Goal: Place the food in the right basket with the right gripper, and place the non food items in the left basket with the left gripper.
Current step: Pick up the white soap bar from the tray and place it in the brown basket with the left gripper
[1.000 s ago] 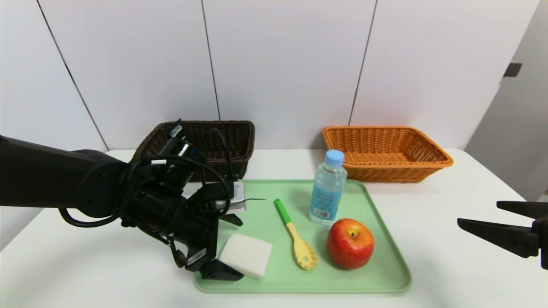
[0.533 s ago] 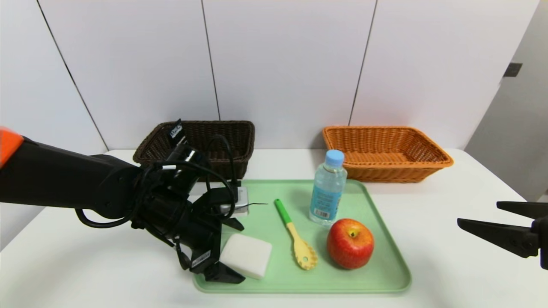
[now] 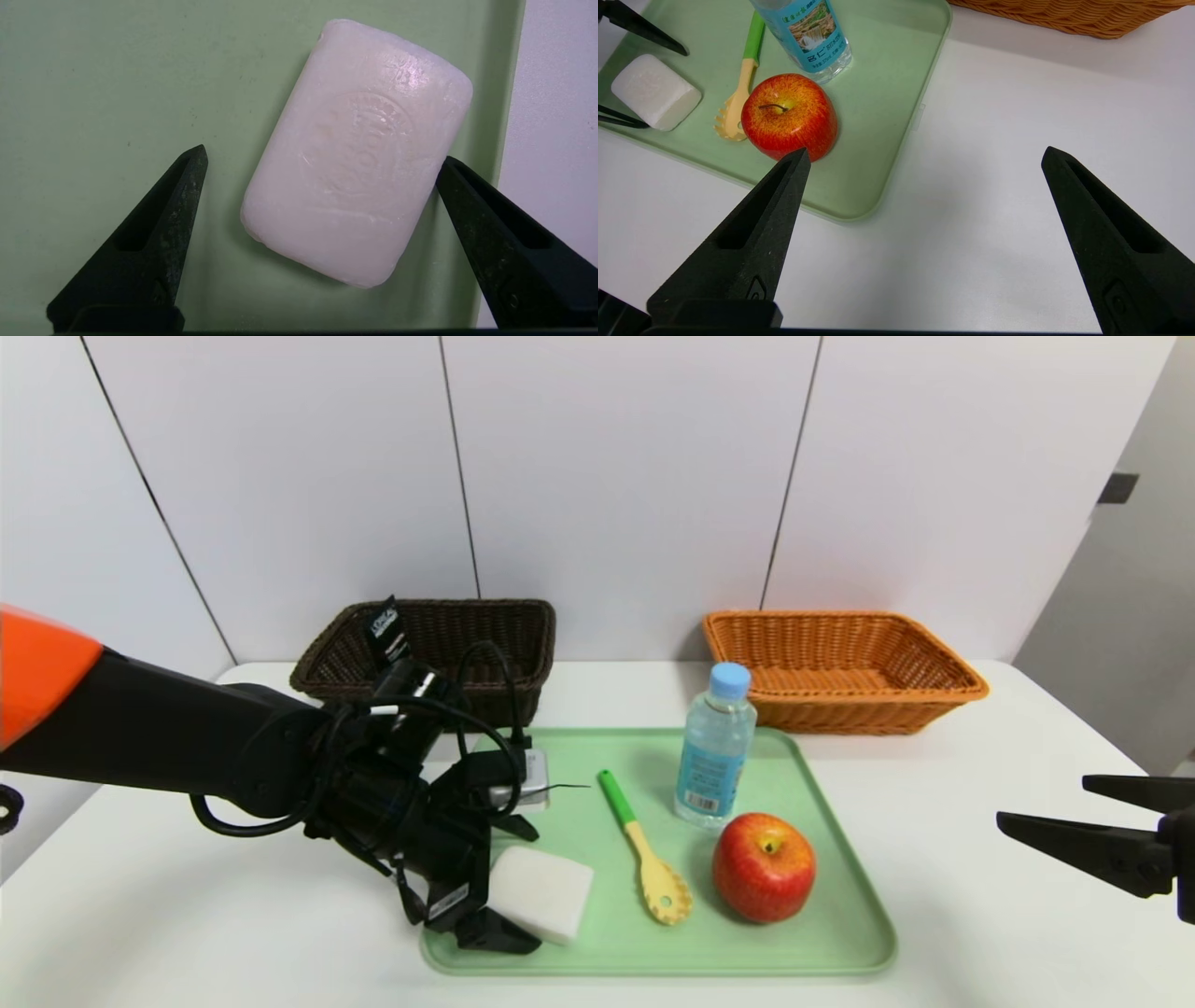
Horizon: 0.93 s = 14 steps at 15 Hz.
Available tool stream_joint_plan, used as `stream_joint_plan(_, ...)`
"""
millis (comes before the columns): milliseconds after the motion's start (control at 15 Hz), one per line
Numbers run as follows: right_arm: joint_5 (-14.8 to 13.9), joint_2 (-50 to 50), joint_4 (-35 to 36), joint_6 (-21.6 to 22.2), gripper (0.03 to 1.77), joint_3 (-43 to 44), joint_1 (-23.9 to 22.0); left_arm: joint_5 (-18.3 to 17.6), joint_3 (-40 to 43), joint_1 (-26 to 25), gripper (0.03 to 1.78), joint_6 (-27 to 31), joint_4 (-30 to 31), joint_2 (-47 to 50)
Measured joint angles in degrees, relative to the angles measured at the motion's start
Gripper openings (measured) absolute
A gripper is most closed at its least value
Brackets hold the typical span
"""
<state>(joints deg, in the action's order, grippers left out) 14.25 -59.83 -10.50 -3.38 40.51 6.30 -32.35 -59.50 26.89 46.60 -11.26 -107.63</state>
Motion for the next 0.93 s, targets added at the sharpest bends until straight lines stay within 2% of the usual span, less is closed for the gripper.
stream_joint_plan(67,0.0,0.0,0.0,0.0,1.71,0.0,0.0,0.0,0.0,0.0,1.69,0.0,0.0,-0.1)
stream_joint_plan(200,0.0,0.0,0.0,0.0,1.71,0.1,0.0,0.0,-0.1,0.0,1.33,0.0,0.0,-0.2)
stream_joint_plan(333,0.1,0.0,0.0,0.0,1.71,0.1,0.0,0.1,-0.2,0.0,1.05,-0.2,0.0,-0.2)
stream_joint_plan(733,0.1,0.1,0.0,0.0,1.71,0.0,0.0,0.2,-0.5,0.0,1.00,-0.7,-0.2,1.3)
stream_joint_plan(933,0.0,0.1,0.1,0.0,1.71,0.0,0.0,0.3,-2.4,0.0,1.00,-4.6,-0.3,4.3)
